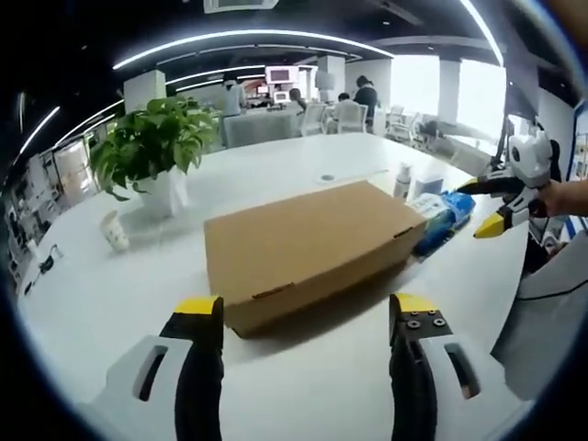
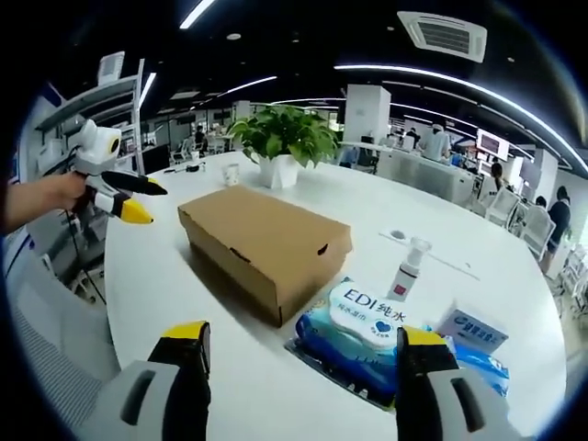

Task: Operate the shoe box by opening the lid, removing the specified soft item, and placing it in the target area until the item is outside and the box remains undamaged.

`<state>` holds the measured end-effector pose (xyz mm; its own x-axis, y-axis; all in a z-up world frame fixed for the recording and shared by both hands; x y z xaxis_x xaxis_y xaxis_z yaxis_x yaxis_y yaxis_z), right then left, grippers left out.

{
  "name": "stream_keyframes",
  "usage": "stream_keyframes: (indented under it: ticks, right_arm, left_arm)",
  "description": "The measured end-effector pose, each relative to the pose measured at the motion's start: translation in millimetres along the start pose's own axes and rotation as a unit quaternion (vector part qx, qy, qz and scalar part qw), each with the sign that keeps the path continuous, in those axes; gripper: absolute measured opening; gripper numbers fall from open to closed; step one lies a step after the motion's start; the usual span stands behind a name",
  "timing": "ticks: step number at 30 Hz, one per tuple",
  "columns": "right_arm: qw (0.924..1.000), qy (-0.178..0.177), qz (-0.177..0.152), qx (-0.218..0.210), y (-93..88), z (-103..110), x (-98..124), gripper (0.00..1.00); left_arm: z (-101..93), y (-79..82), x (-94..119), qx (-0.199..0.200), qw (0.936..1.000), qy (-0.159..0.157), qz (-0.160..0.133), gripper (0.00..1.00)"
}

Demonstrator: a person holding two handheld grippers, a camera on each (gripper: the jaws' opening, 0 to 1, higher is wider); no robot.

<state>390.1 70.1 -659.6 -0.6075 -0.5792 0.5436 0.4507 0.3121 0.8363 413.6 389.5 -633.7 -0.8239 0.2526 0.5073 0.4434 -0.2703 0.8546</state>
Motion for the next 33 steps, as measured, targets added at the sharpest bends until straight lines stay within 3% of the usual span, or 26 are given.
stream_keyframes:
  ticks: [13, 21, 33]
  right_arm:
    - [0.9992, -0.039, 0.005, -0.008, -29.0, -5, 47, 0.92]
    - [0.9985, -0.048, 0.002, -0.026, -47.8, -1, 76, 0.92]
    - [0.9975, -0.065, -0.015, -0.022, -50.9, 8, 107, 0.97]
  left_arm:
    - [-15.8, -1.5, 23, -0.016, 0.9996, -0.014, -0.020, 0.85]
    - [-25.6, -3.1, 40, -0.023, 0.9991, -0.022, -0.027, 0.88]
    - [-39.2, -17.0, 66, -0.024, 0.9988, -0.035, -0.026, 0.94]
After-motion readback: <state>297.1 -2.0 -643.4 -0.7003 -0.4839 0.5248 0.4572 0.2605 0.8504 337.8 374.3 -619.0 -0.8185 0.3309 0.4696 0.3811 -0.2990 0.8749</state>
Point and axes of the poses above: the point that each gripper's makers call its tool centre point, and the gripper's own axes: x roughly backward along the fingers, z roughly to its left, y roughly out of its top, the point moved 4 cm from there along x, roughly backward along the fingers, and after that the axes turned 11 degrees about y, right-handed, at the moved point
